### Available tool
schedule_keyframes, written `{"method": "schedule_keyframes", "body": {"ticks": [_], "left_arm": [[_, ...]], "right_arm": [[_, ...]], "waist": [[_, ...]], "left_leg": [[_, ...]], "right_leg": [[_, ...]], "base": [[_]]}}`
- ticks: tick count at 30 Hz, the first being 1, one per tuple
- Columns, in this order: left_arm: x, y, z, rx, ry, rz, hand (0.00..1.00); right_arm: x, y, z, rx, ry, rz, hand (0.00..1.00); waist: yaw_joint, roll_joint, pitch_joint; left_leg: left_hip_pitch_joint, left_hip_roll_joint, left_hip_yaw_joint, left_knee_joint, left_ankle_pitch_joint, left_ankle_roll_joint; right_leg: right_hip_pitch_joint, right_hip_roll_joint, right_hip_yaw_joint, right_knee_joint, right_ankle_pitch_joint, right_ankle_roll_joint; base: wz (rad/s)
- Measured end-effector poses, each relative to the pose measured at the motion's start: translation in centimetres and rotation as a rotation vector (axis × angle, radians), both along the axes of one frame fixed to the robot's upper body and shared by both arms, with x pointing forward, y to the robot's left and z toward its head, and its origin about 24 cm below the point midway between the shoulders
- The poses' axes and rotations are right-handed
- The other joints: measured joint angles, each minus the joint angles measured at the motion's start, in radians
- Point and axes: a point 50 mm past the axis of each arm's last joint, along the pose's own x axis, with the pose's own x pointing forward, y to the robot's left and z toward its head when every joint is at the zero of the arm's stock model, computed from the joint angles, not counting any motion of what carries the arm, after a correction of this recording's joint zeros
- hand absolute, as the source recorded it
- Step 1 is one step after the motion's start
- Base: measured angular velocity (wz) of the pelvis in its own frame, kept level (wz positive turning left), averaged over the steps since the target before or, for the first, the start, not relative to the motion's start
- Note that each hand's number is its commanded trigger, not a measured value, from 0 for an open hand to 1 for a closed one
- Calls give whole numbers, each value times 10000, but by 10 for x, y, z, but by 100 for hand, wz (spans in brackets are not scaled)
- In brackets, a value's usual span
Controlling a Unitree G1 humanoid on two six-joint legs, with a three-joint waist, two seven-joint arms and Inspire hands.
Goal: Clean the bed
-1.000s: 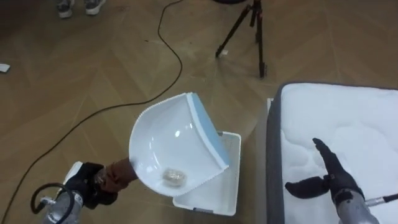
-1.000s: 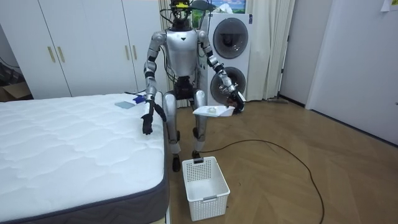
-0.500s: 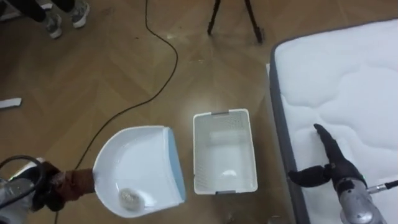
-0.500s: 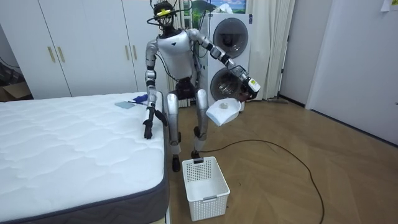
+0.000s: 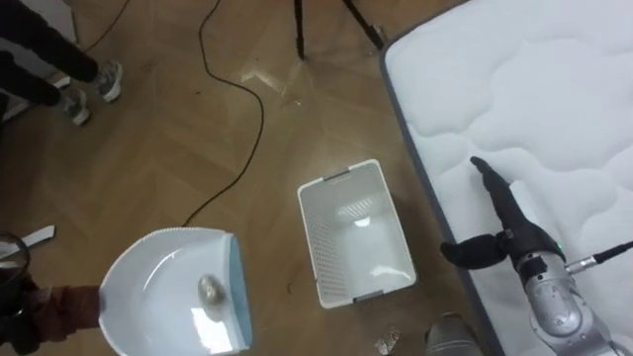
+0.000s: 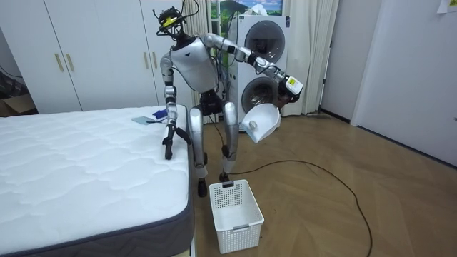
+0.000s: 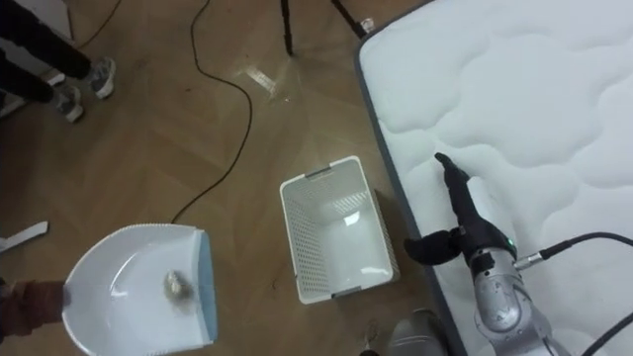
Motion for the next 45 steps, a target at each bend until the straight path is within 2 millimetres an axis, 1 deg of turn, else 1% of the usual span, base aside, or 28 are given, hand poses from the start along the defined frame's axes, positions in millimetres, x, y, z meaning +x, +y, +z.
{"method": "schedule_keyframes", "body": {"ticks": [2,4,16,18,21,27,29,31,32,33,34,36,37,38,39,40,41,42,43,44,45], "left_arm": [[-1,2,0,38,40,47,100],[-2,2,0,39,54,101,100],[5,1,5,93,-211,65,100],[8,1,7,141,-287,15,100],[19,0,15,377,-704,-41,100],[34,-2,27,631,-1371,-148,100],[43,-4,34,737,-1752,-269,100],[48,-7,38,777,-2011,-450,100],[51,-10,39,759,-2157,-599,100],[53,-11,40,757,-2240,-683,100],[58,-15,43,734,-2437,-895,100],[63,-21,44,630,-2648,-1277,100],[67,-27,46,674,-2801,-1643,100],[72,-34,49,830,-2962,-2192,100],[72,-38,48,882,-3003,-2439,100],[73,-46,46,935,-3172,-3006,100],[70,-54,44,882,-3318,-3442,100],[67,-56,42,792,-3375,-3583,100],[61,-60,38,626,-3422,-3787,100],[55,-63,33,508,-3359,-3955,100],[52,-65,31,512,-3304,-4103,100]], "right_arm": [[1,1,1,36,-84,77,0],[0,2,2,53,-132,113,0],[-5,0,1,-5,-193,-52,0],[-6,-1,0,71,-172,-183,0],[-7,-4,1,71,-300,-412,0],[-6,-3,2,121,-427,-396,0],[-7,-2,1,133,-433,-394,0],[-7,-2,1,135,-450,-360,0],[-8,-2,1,140,-486,-352,0],[-8,-2,1,136,-507,-340,0],[-8,-2,0,107,-492,-324,0],[-11,-4,-3,57,-371,-283,0],[-13,-4,-5,89,-263,-235,0],[-17,-6,-8,96,-52,-223,0],[-19,-7,-11,81,72,-244,0],[-22,-9,-16,137,308,-337,0],[-27,-10,-21,228,563,-437,0],[-29,-11,-23,268,690,-479,0],[-31,-12,-27,252,909,-521,0],[-34,-13,-31,220,1104,-595,0],[-35,-14,-32,214,1172,-637,0]], "waist": [[-25,4,1],[-23,8,0],[110,22,10],[123,51,43],[113,145,99],[146,144,124],[112,66,186],[123,23,220],[127,-36,261],[131,-61,280],[134,-148,312],[163,-259,278],[180,-393,243],[280,-585,237],[358,-652,205],[473,-778,158],[712,-948,67],[821,-1051,13],[1022,-1251,-86],[1091,-1367,-147],[1102,-1431,-169]], "left_leg": [[-6,12,138,-97,4,-6],[-5,-5,180,-132,4,-5],[59,-7,296,-139,4,-3],[155,-2,271,-140,3,-2],[171,13,340,-167,-1,4],[131,15,389,-168,-1,5],[142,40,391,-142,-2,6],[141,50,404,-137,-1,6],[152,52,426,-148,-1,7],[149,62,427,-142,-1,8],[142,83,420,-124,0,7],[158,179,386,-136,6,-3],[193,223,307,-138,15,-18],[316,224,275,-159,16,-20],[367,252,248,-161,16,-20],[481,331,197,-176,15,-20],[611,353,61,-221,15,-20],[672,370,57,-236,15,-20],[810,368,-51,-287,15,-20],[959,364,-259,-324,14,-21],[1056,369,-289,-354,15,-21]], "right_leg": [[-105,-6,52,6,-1,-1],[-141,-11,65,16,-1,-1],[-85,-28,128,11,-46,13],[61,-21,113,-13,-78,31],[105,-52,58,-9,-110,60],[39,-71,21,21,-110,58],[76,-76,11,9,-107,50],[85,-78,-1,-4,-104,44],[86,-78,7,-9,-104,44],[89,-69,5,-29,-103,42],[95,-52,-57,-74,-96,30],[197,-26,-210,-299,-16,-55],[308,25,-279,-418,29,-76],[442,40,-290,-471,31,-78],[540,79,-303,-569,40,-76],[726,216,-257,-806,135,-79],[823,342,-149,-1005,201,-76],[926,383,-94,-1086,222,-88],[1072,479,22,-1215,252,-73],[1310,507,5,-1369,321,-66],[1458,523,0,-1492,326,-62]], "base": [[-3],[-6],[0],[5],[13],[-1],[0],[0],[0],[0],[0],[2],[3],[0],[-12],[-30],[-40],[-50],[-36],[-23],[0]]}}
